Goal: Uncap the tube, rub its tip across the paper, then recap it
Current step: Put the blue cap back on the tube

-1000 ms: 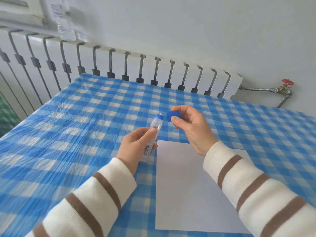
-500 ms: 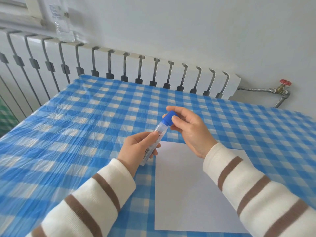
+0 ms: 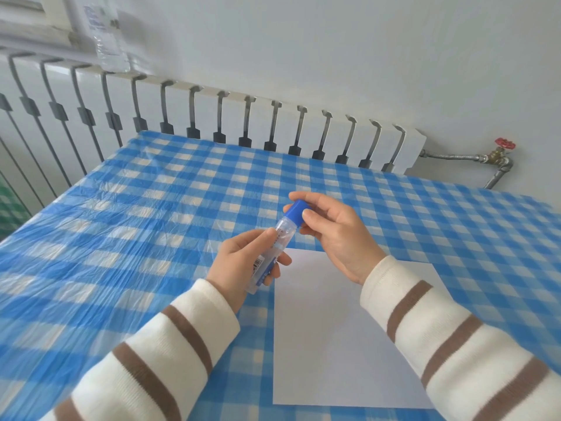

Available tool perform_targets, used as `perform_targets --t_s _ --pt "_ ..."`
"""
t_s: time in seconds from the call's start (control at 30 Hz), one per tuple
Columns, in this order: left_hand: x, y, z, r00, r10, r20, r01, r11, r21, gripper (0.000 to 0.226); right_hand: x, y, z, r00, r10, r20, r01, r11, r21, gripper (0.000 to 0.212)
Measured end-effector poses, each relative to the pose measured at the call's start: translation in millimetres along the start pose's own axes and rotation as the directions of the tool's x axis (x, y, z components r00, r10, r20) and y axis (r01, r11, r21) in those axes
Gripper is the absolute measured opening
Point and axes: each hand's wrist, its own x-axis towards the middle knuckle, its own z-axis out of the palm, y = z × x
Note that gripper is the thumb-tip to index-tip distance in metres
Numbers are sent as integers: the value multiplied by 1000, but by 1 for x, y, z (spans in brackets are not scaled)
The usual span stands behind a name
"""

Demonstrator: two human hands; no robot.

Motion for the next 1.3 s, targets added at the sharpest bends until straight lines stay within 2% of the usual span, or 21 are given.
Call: perform_targets --t_s 0.13,0.37,0.73,0.87,0.97,1.1,1.3 --pt "0 0 0 1000 -25 17 26 1000 -16 35 -1 0 -1 1000 -12 23 12 1000 -4 28" --pt "1 -1 0 1000 -25 10 25 1000 -1 24 -1 2 0 1000 3 27 -4 999 46 27" --pt "2 -4 0 998 63 -23 -60 990 128 15 0 1 2 992 74 -103 -78 996 -38 16" --pt "2 -4 0 996 87 -10 -84 983 165 13 0 1 4 981 104 -165 -118 990 -75 31" --pt "1 -4 0 995 99 1 -98 982 161 15 -1 1 4 978 114 -176 -125 991 -54 35" --pt "1 -4 0 994 110 -1 -109 987 118 14 -2 -3 4 985 134 -112 -130 991 43 44" --pt "1 -3 0 995 101 10 -102 991 82 14 -3 -3 1 985 160 -69 -150 980 133 26"
